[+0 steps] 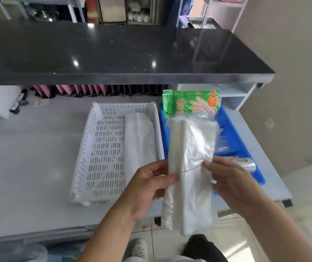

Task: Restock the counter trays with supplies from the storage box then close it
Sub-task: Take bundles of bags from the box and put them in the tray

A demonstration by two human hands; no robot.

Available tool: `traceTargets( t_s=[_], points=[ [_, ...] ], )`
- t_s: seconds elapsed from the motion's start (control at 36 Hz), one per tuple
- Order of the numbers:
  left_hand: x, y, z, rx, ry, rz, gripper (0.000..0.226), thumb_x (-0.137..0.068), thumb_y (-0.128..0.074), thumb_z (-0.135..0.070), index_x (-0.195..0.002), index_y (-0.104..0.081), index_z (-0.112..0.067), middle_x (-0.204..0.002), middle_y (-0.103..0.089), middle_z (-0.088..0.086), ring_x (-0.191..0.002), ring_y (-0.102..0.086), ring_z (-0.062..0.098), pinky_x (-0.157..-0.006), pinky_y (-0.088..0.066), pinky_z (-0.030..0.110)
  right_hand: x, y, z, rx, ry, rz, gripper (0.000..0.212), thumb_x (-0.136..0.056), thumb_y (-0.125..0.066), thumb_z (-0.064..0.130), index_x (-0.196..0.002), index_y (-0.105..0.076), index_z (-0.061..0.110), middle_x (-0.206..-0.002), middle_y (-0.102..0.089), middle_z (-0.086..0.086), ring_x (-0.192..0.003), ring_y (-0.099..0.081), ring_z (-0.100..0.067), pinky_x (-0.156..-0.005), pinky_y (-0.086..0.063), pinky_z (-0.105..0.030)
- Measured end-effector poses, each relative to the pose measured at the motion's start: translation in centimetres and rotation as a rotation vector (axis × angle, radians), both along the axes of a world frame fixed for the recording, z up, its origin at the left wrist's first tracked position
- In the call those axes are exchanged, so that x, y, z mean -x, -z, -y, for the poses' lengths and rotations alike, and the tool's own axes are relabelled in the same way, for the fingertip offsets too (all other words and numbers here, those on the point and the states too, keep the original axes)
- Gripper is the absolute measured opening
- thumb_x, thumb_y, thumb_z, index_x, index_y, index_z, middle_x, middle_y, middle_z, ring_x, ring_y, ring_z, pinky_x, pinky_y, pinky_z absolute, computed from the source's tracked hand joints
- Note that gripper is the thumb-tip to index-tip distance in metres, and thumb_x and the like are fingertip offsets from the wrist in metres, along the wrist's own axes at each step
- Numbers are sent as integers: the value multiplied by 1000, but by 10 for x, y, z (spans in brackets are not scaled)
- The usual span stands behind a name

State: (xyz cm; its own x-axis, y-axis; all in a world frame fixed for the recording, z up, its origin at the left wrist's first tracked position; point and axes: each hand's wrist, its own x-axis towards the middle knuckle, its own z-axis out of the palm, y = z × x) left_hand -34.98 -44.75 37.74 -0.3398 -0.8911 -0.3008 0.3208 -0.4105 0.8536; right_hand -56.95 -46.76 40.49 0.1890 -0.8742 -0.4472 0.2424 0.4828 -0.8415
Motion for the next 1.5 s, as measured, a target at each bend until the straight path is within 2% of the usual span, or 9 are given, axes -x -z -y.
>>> traceTargets(
  t_s=[0.08, 0.22, 0.44, 0.64, 0.86, 1.03, 1.17, 1.33, 1.5],
  points=[
    [19, -1, 8, -16, 43, -25, 38, -81, -77, -21, -118, -72, -19, -121, -66, 21, -105, -69, 29, -79, -55, 31, 12, -1, -5, -84, 84, 38, 40, -75, -72, 15, -113, -70, 2, -109, -71, -11, -92, -68, -20, -68, -58, -31],
    [43, -4, 26, -17, 64, -41, 36, -83, -76, -22, -119, -72, -19, -121, -68, 16, -106, -69, 30, -79, -56, 31, 27, -6, 3, -144, 171, 129, 51, -70, -75, 17, -118, -69, 2, -123, -67, -17, -108, -59, -28, -99, -48, -44],
    [85, -15, 57, 24, 20, 30, 41, -80, -77, -27, -121, -71, -21, -119, -72, 7, -110, -68, 24, -80, -56, 30, 50, -22, 39, -265, 240, 345, 50, -81, -63, 12, -128, -60, -3, -132, -61, -21, -116, -60, -33, -97, -50, -46],
    [116, -18, 73, 18, -97, 32, 36, -86, -68, -20, -122, -70, -18, -122, -70, 11, -112, -67, 29, -88, -57, 36, 72, -21, 62, -297, 236, 306, 51, -69, -74, 15, -118, -69, 2, -104, -69, -14, -106, -62, -34, -104, -46, -54],
    [145, -18, 83, -7, -184, 119, 39, -88, -66, -35, -125, -68, -22, -123, -70, 10, -107, -68, 24, -82, -54, 33, 97, -6, 88, -275, 139, 311, 27, -86, -65, 14, -110, -73, 5, -105, -71, -16, -101, -63, -31, -98, -51, -49],
    [157, -21, 83, 42, -256, 294, 52, -68, -84, -28, -117, -69, -30, -110, -74, 11, -99, -72, 29, -80, -59, 38, 116, 0, 104, -88, 65, 249, 18, -86, -66, 9, -101, -75, 6, -95, -75, -18, -71, -71, -23, -57, -57, -32],
    [161, -22, 82, 41, -425, 248, 49, -66, -84, -19, -113, -72, -23, -106, -75, 14, -91, -73, 31, -67, -58, 36, 125, 0, 122, 180, -62, 87, 49, -81, -72, 1, -116, -45, 21, -95, -74, -16, -71, -68, -26, -61, -53, -37],
    [155, -21, 77, 57, -439, 274, 47, -68, -83, -12, -113, -72, -22, -104, -75, 15, -91, -73, 31, -69, -59, 37, 141, -13, 151, 170, -497, -46, 36, -77, -76, 5, -112, -70, 14, -101, -76, -12, -92, -74, -27, -72, -60, -31],
    [146, -31, 94, 121, -378, 303, 42, -75, -77, -1, -110, -74, -24, -104, -74, 16, -89, -73, 30, -73, -62, 42, 138, -13, 157, 147, -422, -50, 30, -78, -73, 5, -107, -74, 9, -106, -75, -13, -94, -73, -28, -70, -59, -33]
  ],
)
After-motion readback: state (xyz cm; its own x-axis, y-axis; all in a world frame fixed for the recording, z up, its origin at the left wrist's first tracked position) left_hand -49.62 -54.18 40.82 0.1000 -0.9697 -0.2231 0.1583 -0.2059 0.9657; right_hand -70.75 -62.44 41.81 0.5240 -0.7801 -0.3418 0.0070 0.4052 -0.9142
